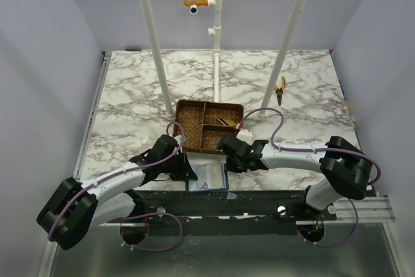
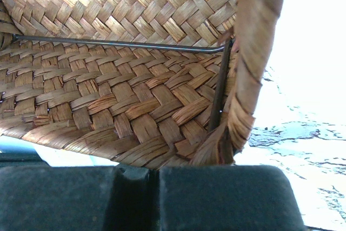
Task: Take the credit cards out of the card holder
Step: Remove the credit card from the card holder.
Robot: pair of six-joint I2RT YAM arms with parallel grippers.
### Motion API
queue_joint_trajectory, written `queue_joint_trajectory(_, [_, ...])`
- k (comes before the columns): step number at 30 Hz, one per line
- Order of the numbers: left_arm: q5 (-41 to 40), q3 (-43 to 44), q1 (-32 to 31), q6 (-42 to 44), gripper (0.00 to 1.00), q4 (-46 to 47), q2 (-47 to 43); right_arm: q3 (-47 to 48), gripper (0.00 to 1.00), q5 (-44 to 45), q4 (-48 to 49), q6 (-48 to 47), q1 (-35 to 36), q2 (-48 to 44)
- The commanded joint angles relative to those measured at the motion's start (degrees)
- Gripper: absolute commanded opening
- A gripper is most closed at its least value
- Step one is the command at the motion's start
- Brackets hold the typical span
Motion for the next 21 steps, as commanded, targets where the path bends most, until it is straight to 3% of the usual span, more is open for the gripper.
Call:
queue_joint_trajectory(1, [-1.6,0.4,1.0,2.1,0.0,-2.9,-1.6,-2.2,0.01,1.4,-2.8,-1.7,-0.8,0.6])
queue_joint_trajectory(21, [-1.9,2.4,2.0,5.0,0.0,-12.3,-10.8,-2.5,0.01,1.1,-2.1,-1.9,-1.0,0.4])
